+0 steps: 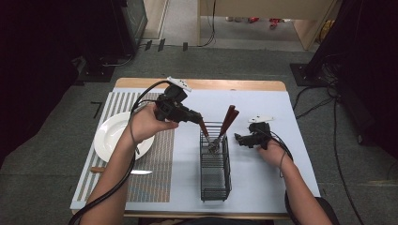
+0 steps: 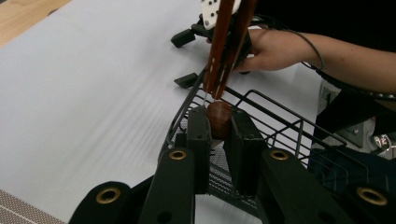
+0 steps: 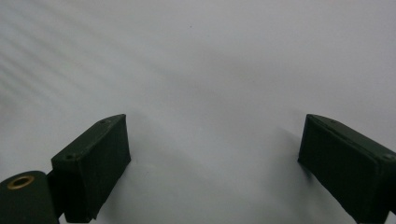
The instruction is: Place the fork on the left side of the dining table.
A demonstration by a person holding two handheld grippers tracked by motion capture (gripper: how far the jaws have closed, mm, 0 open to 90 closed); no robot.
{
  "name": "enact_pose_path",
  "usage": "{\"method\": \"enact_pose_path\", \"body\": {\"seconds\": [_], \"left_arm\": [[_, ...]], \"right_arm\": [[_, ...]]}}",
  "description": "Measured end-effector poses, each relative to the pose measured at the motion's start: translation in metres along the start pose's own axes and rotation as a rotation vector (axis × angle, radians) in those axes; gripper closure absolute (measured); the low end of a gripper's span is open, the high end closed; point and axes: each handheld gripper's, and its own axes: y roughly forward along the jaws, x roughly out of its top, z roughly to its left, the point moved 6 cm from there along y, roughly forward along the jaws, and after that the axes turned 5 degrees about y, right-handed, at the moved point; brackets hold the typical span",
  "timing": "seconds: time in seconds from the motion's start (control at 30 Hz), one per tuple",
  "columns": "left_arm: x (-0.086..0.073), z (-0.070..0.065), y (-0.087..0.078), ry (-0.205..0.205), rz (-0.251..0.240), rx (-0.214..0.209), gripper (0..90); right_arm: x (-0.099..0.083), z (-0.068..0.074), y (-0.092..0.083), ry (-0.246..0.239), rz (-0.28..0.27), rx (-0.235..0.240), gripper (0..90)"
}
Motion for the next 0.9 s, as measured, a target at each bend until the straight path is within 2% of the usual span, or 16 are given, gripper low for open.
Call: {"method": "enact_pose_path", "body": {"seconds": [0.1, 0.27, 0.63, 0.9], "left_arm": [[0.001, -0.003, -0.001, 0.004, 0.002, 0.004, 81.6], [0.005, -0.008, -0.008, 0.015, -0.021, 0.017, 81.6], [0.013, -0.020, -0.029, 0.046, -0.094, 0.048, 81.7], [0.015, -0.023, -0.042, 0.053, -0.131, 0.050, 81.7]], "right_arm": [[0.000, 0.000, 0.000, 0.000, -0.001, 0.000, 8.1], [0.000, 0.000, 0.000, 0.000, 0.000, 0.000, 8.1], [0.000, 0.000, 0.000, 0.000, 0.000, -0.001, 8.1], [0.000, 0.000, 0.000, 0.000, 0.000, -0.001, 8.1]]}}
